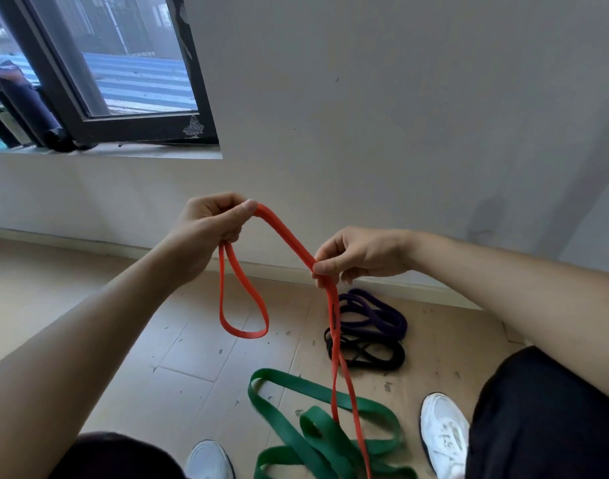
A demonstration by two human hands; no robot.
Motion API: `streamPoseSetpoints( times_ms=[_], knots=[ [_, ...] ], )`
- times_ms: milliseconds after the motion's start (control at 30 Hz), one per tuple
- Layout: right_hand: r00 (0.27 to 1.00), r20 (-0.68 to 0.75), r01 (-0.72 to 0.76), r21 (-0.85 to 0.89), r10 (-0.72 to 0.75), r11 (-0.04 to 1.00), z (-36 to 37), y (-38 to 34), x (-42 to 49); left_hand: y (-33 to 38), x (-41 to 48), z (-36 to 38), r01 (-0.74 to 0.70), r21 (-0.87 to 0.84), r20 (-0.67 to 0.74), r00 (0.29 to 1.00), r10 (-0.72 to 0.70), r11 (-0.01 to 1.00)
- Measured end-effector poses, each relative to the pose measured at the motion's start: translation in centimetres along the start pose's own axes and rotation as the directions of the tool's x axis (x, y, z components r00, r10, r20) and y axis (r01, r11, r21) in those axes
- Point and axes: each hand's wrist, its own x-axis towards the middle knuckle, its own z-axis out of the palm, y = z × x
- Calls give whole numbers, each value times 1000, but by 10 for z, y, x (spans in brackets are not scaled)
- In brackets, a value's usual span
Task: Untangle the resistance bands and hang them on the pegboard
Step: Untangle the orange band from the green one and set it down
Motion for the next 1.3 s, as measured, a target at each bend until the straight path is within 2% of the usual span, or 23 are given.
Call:
streamPoseSetpoints(
  times_ms=[133, 433, 500, 633, 833, 967, 1067, 1167, 1300],
  knots=[
    [999, 14, 29, 52, -29, 998, 1, 1, -1, -10, -3, -16, 47, 44, 28, 998, -48, 998],
    [979, -124, 182, 168, -162, 969, 3, -17, -17, -23, -9, -17, 220, 189, 235, 936, -262, 957],
    [963, -186, 226, 166, -194, 960, 8, -24, -18, -19, -8, -6, 201, 221, 270, 928, -258, 954],
    [944, -232, 266, 116, -234, 957, 15, -30, -20, -1, -3, 20, 133, 134, 299, 939, -168, 982],
    [942, -249, 257, 109, -224, 960, 19, -29, -20, 10, -1, 40, 105, 189, 282, 947, -156, 976],
    [954, -208, 242, 104, -217, 965, 20, -22, -17, 11, 1, 41, 93, 94, 267, 957, -115, 991],
    [970, -159, 186, 1, -184, 983, 23, -13, -12, 13, 1, 42, 63, 33, 234, 970, -69, 997],
    [986, -128, 96, -95, -108, 991, 28, -4, -7, 16, 2, 37, 36, -39, 167, 986, -29, 999],
    [995, -79, 59, -80, -65, 995, 32, 1, -4, 15, 1, 23, 11, -132, 44, 999, -5, 991]
  ],
)
